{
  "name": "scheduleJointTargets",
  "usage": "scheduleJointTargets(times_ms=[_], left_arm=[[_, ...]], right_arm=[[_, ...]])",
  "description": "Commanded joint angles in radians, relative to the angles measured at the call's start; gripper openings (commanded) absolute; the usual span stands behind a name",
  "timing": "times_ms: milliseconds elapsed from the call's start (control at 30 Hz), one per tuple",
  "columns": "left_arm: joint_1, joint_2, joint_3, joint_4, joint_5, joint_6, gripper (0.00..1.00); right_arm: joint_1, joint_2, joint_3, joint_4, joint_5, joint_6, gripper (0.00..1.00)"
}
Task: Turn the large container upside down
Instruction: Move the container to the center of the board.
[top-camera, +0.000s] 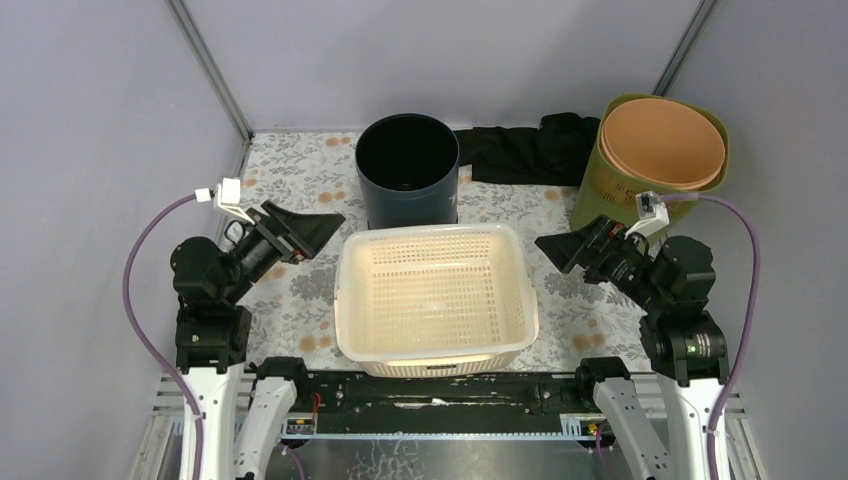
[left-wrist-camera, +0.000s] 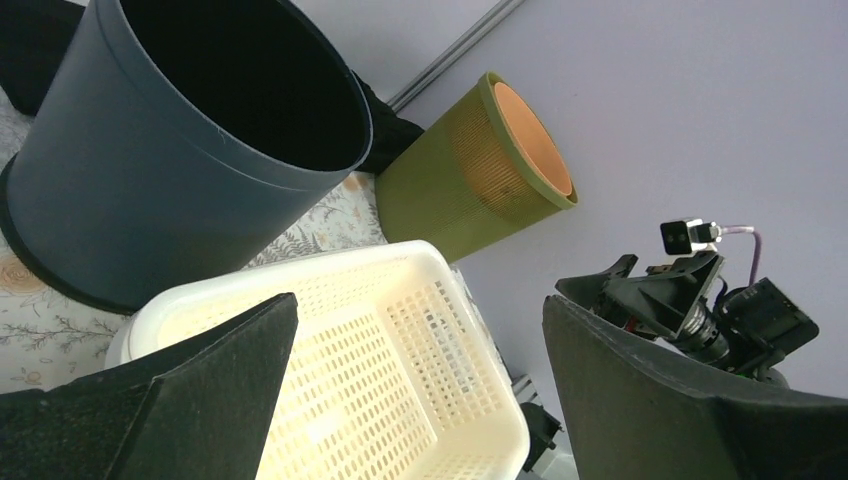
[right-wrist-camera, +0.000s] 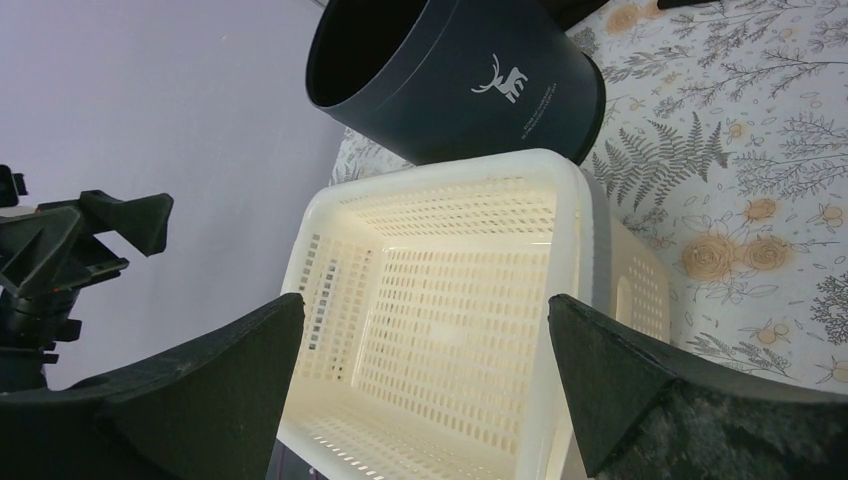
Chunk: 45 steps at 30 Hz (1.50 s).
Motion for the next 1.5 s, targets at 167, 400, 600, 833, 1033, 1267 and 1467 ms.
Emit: scheduleJointTargets(times_ms=[167, 400, 600, 833, 1033, 1267, 1467], left_arm=[[-0.003, 0.224, 0.125, -0.057, -0.017, 0.03, 1.0], [-0.008, 0.355, 0.213, -0.087, -0.1, 0.093, 1.0], [-0.077, 0.48, 0.317, -0.172, -0.235, 0.185, 1.0], [-0.329, 0.632, 0.439, -0.339, -0.534, 0.277, 1.0], [-0.444, 0.544, 0.351, -0.412, -0.681, 0.267, 1.0], [-0.466, 0.526, 0.356, -0.51, -0.763, 0.304, 1.0], [-0.47, 0.464, 0.316, -0.519, -0.741, 0.293, 1.0]], right_arm=[[-0.003, 0.143, -0.005, 0.094, -0.043, -0.022, 0.99], [-0.003, 0.276, 0.044, 0.1, -0.023, -0.089, 1.0], [-0.001, 0.402, 0.136, 0.08, 0.019, -0.131, 0.98], [0.013, 0.543, 0.284, -0.032, 0.058, -0.227, 0.97], [0.072, 0.559, 0.41, -0.266, 0.189, -0.331, 0.92], [0.165, 0.539, 0.393, -0.294, 0.211, -0.336, 0.83], [0.298, 0.543, 0.371, -0.239, 0.267, -0.372, 0.82]])
